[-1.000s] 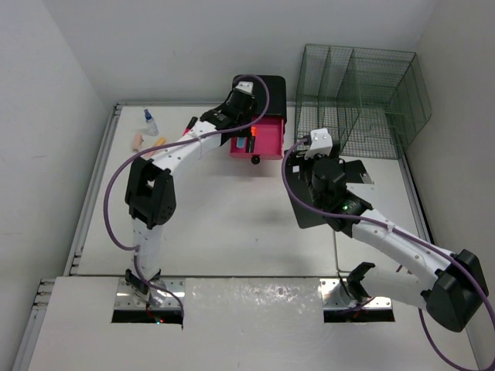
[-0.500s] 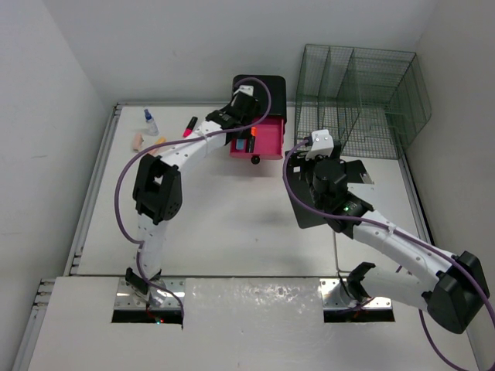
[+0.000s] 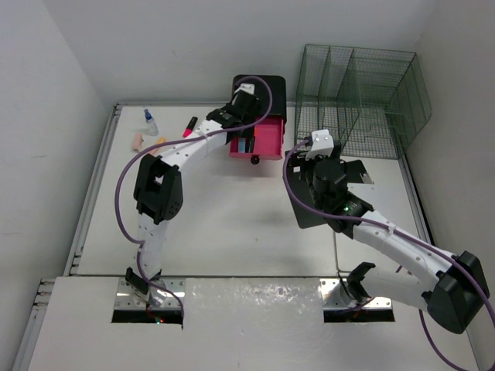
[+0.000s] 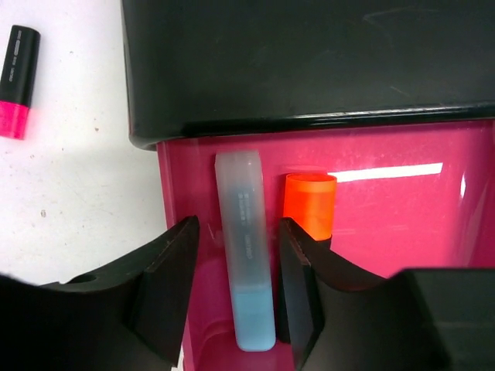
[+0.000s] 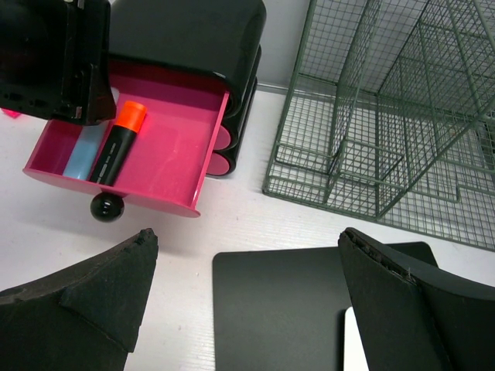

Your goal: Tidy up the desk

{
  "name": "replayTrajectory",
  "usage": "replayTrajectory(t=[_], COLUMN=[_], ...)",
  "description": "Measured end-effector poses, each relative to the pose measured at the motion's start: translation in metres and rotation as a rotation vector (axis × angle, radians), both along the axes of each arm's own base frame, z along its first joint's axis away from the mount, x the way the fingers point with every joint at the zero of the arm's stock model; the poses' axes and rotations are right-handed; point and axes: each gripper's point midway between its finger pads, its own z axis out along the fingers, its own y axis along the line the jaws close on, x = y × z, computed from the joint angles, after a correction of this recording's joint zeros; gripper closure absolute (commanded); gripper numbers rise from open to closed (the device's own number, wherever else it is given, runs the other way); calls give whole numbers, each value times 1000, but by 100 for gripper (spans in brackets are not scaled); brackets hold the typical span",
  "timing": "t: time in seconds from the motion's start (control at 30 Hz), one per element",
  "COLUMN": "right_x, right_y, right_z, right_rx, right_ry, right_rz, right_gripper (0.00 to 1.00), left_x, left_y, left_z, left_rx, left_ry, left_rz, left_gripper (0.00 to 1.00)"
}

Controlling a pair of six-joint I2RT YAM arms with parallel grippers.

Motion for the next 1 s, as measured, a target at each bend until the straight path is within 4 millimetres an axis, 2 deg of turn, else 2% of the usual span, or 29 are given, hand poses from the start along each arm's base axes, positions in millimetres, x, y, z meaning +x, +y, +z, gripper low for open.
replayTrajectory(t=[0.03, 0.2, 0.3, 0.47, 0.5, 0.53, 0.57, 0.7, 0.8, 0.87, 0.93, 1.0], right_x=[0, -1, -1, -1, -1, -1, -1, -1, -1, -1, -1, -1], right_y=[0, -1, -1, -1, 0, 0, 1, 2, 3, 4, 4, 4], right_z=[0, 2, 1, 1, 1, 1, 0, -1, -2, -2, -2, -2], right_rx=[0, 4, 4, 4, 4, 4, 4, 2, 3, 3, 4, 4], right_ry=[0, -5, -5, -4, -4, -4, -2, 2, 3, 3, 3, 4], right_rz=[0, 1, 1, 3, 4, 6, 8, 14, 20, 24, 26, 27], right_gripper=[5, 5, 5, 5, 5, 5, 5, 5, 5, 5, 5, 5], left_x=[0, -1, 0, -1, -4, -7, -10, -19, -17, 3, 24, 44], left_y=[0, 1, 0, 1, 2, 4, 7, 27, 67, 114, 156, 199], left_z=[0, 5, 20, 62, 71, 84, 97, 147, 165, 165, 151, 123], left_rx=[3, 6, 2, -24, -25, -26, -22, -3, -52, -99, -140, -140], left_ry=[-1, 1, -8, -67, -78, -96, -119, -222, -257, -265, -250, -212], left_rz=[-1, -5, -5, -18, -27, -41, -55, -119, -142, -96, -56, 6], left_gripper=[51, 51, 51, 51, 49, 38, 35, 32, 28, 27, 25, 23])
